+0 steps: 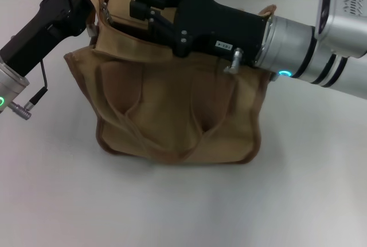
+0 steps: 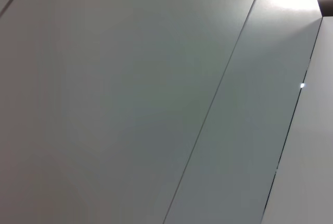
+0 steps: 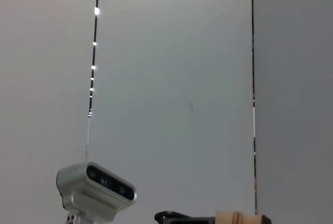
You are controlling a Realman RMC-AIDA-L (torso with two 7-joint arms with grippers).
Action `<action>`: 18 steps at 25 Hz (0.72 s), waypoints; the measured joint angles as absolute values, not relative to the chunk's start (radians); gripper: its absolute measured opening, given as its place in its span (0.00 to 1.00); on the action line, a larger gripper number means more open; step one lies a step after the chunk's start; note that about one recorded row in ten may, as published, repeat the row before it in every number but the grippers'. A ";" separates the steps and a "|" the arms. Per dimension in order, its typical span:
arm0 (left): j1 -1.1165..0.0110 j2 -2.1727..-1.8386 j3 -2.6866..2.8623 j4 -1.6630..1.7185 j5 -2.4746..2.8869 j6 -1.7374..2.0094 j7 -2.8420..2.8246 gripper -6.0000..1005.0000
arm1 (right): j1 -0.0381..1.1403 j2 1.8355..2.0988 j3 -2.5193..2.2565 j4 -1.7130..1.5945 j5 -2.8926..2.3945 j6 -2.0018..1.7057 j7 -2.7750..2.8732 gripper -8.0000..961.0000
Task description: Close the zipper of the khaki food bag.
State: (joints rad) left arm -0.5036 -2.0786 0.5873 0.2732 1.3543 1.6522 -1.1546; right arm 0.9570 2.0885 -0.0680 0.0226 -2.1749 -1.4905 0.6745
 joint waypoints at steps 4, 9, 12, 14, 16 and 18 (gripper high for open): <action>-0.508 -2.079 0.587 0.273 1.354 1.652 -1.155 0.03 | 0.981 2.092 -0.073 0.038 -2.175 -1.428 0.670 0.16; -0.513 -2.079 0.588 0.273 1.355 1.651 -1.155 0.03 | 1.006 2.093 -0.076 0.055 -2.178 -1.378 0.662 0.14; -0.517 -2.079 0.588 0.273 1.355 1.650 -1.155 0.03 | 1.011 2.093 -0.077 0.065 -2.180 -1.359 0.649 0.14; -0.520 -2.080 0.588 0.273 1.355 1.649 -1.155 0.03 | 1.010 2.093 -0.078 0.082 -2.181 -1.342 0.614 0.15; -0.522 -2.080 0.588 0.273 1.355 1.647 -1.155 0.03 | 1.008 2.093 -0.075 0.091 -2.182 -1.331 0.598 0.15; -0.526 -2.080 0.588 0.271 1.355 1.643 -1.155 0.03 | 1.008 2.093 -0.074 0.094 -2.182 -1.321 0.592 0.16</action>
